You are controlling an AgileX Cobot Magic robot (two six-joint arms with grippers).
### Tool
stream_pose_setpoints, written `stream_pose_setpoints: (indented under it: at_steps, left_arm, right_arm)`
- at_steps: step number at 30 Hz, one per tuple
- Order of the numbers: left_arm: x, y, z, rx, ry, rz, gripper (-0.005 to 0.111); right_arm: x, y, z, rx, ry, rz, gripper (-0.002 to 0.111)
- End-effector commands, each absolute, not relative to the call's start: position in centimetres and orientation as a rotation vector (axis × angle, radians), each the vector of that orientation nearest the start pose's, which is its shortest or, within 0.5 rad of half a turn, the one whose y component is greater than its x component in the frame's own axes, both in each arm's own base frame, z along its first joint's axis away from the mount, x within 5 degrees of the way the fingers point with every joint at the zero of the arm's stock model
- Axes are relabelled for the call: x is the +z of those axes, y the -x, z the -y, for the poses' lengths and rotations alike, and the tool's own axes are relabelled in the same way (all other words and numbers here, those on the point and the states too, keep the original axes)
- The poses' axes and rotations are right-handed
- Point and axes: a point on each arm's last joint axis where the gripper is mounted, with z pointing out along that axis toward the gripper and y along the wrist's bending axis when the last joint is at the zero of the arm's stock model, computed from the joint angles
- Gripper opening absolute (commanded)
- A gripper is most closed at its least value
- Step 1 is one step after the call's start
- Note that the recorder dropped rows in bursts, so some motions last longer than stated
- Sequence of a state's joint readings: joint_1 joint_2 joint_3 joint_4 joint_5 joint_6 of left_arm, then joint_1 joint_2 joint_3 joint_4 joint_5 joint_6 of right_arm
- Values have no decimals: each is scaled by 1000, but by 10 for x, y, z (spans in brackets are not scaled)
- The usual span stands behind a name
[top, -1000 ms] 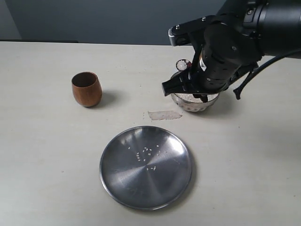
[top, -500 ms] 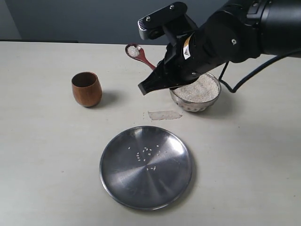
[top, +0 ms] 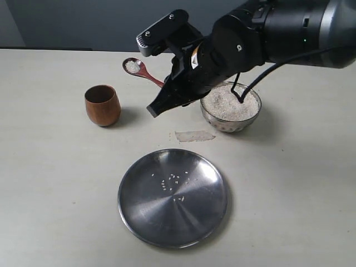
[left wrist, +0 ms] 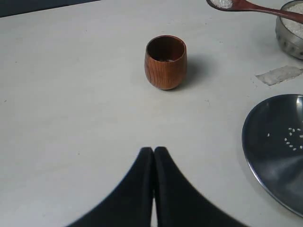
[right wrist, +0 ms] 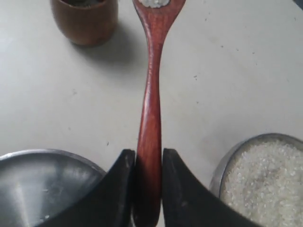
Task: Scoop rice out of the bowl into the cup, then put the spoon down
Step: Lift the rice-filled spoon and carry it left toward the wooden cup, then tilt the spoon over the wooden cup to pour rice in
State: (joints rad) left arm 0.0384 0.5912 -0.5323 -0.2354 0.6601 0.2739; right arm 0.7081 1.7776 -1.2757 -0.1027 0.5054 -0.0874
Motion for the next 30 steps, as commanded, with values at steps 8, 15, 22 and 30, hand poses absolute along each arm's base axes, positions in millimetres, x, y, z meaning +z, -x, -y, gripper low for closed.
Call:
stream_pose_setpoints:
  at_steps: [8, 15, 22, 30]
  left_arm:
    - [291, -111, 9, -84, -142, -2173, 0]
    - [291, -111, 9, -84, -142, -2173, 0]
    - [291, -111, 9, -84, -142, -2173, 0]
    - [291, -111, 9, -84, -142, -2173, 0]
  right_arm:
    - [237, -309, -298, 163, 1157, -2189, -1]
    - [230, -314, -305, 77, 1236, -2141, -1]
    - [217, -311, -316, -94, 1382, -2027, -1]
    - [213, -320, -323, -127, 1369, -2015, -1]
